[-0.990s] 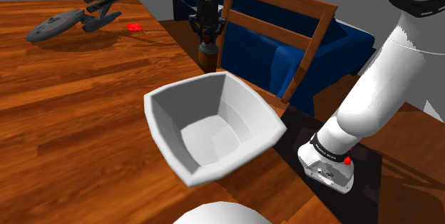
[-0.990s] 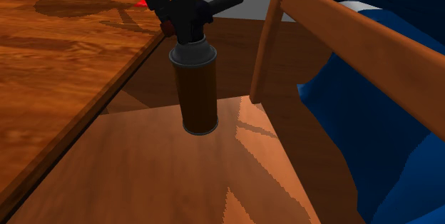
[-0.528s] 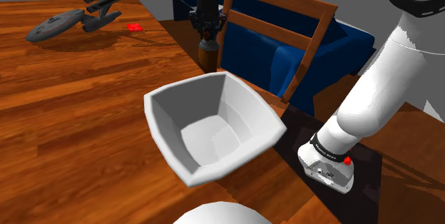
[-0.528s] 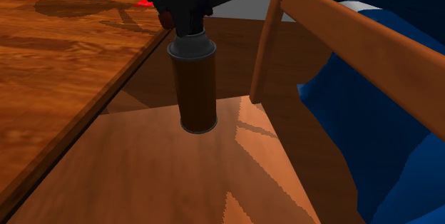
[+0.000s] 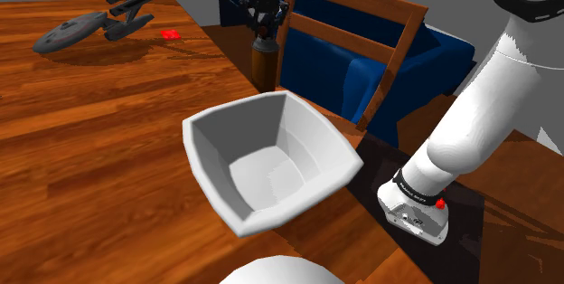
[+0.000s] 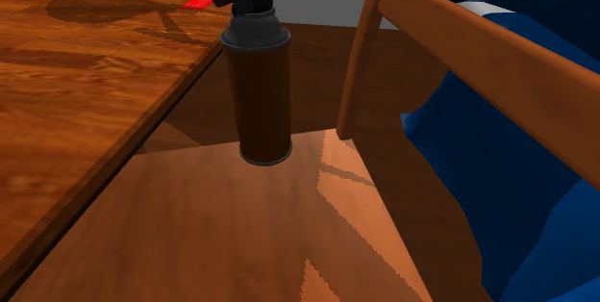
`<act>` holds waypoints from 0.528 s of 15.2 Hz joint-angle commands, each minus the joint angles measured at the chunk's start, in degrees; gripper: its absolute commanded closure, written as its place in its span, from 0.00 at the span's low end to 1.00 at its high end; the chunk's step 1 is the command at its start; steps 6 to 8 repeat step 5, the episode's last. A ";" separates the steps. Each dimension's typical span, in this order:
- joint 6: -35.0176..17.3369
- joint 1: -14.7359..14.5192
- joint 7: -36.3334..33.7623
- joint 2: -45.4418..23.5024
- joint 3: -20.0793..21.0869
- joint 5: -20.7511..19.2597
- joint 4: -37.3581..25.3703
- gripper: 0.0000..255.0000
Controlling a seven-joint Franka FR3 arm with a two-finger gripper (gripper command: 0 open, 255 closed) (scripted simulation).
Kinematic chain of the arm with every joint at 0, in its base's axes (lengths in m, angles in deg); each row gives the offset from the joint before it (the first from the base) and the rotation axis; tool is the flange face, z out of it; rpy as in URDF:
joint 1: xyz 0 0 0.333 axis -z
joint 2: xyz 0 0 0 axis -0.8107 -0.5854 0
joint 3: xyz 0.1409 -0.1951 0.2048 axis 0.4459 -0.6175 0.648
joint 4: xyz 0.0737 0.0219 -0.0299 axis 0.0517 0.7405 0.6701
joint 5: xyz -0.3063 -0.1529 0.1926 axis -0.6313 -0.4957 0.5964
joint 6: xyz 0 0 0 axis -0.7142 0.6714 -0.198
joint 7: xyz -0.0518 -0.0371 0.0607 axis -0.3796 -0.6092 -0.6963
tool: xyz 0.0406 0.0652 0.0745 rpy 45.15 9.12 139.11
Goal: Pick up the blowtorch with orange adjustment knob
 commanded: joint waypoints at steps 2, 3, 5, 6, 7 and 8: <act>2.32 -0.08 0.25 0.03 0.06 0.03 -2.42 1.00; 3.12 -0.12 0.33 -0.06 0.08 0.02 -3.30 1.00; 3.24 -0.12 0.34 -0.07 0.09 0.02 -3.43 1.00; 3.24 -0.12 0.34 -0.07 0.09 0.02 -3.43 1.00; 3.24 -0.12 0.34 -0.07 0.09 0.02 -3.43 1.00; 3.24 -0.12 0.34 -0.07 0.09 0.02 -3.43 1.00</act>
